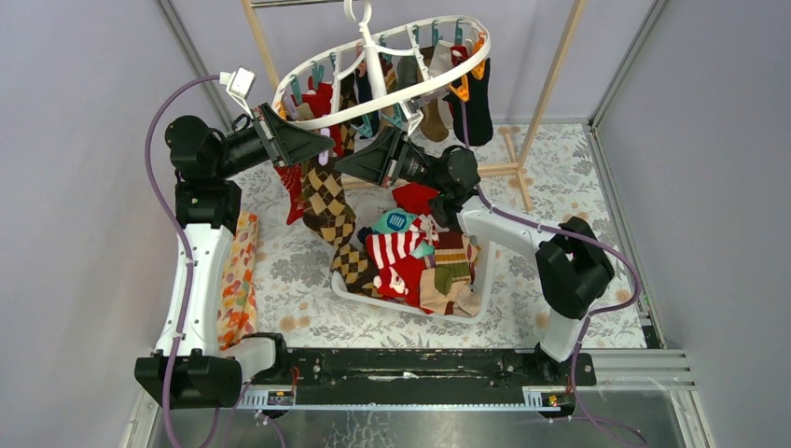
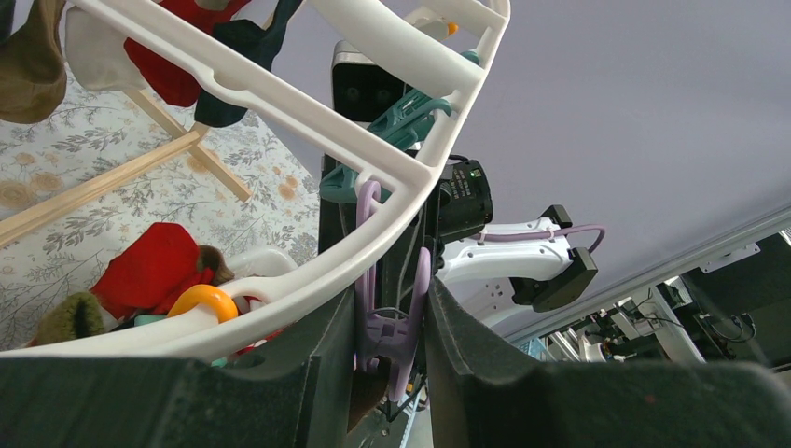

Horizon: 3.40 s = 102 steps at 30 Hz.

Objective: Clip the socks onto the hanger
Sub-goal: Clamp the sock onto the hanger, then reset both arms

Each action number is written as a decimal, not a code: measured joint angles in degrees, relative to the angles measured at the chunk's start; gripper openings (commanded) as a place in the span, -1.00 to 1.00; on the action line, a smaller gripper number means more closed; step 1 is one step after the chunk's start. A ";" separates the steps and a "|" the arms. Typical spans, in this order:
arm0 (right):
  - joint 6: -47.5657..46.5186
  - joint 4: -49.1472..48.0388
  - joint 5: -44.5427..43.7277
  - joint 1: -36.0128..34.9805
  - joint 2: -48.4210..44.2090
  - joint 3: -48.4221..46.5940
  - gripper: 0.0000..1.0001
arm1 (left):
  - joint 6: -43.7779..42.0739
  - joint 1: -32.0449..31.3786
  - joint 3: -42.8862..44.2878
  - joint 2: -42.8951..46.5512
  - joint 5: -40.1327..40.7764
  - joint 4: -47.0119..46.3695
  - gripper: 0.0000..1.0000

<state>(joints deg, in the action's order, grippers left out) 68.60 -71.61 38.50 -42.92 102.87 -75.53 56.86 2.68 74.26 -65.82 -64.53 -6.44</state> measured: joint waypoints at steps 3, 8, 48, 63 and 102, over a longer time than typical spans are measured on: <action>0.04 -0.33 -0.26 0.09 -0.42 0.04 -1.00 | 0.00 0.00 0.00 0.00 -0.02 0.00 -1.00; 0.13 -0.94 -0.52 0.28 -0.81 0.04 -1.00 | -0.02 0.00 0.00 0.00 -0.02 0.00 -1.00; -8.41 11.65 -8.94 0.87 -10.56 8.74 0.52 | -21.97 0.22 11.52 0.55 -0.39 28.24 0.97; -20.98 37.48 -18.99 0.96 -29.49 29.70 1.00 | -61.44 2.99 15.43 -3.32 20.26 69.42 0.97; -61.44 18.86 -87.56 34.12 -25.14 62.79 1.00 | -47.30 8.15 -45.59 -21.81 44.59 -29.59 0.97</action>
<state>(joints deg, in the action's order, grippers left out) 7.16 -52.75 -49.06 -8.80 77.73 -12.73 9.56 10.83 28.67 -87.64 -19.94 -36.03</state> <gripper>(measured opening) 0.995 0.986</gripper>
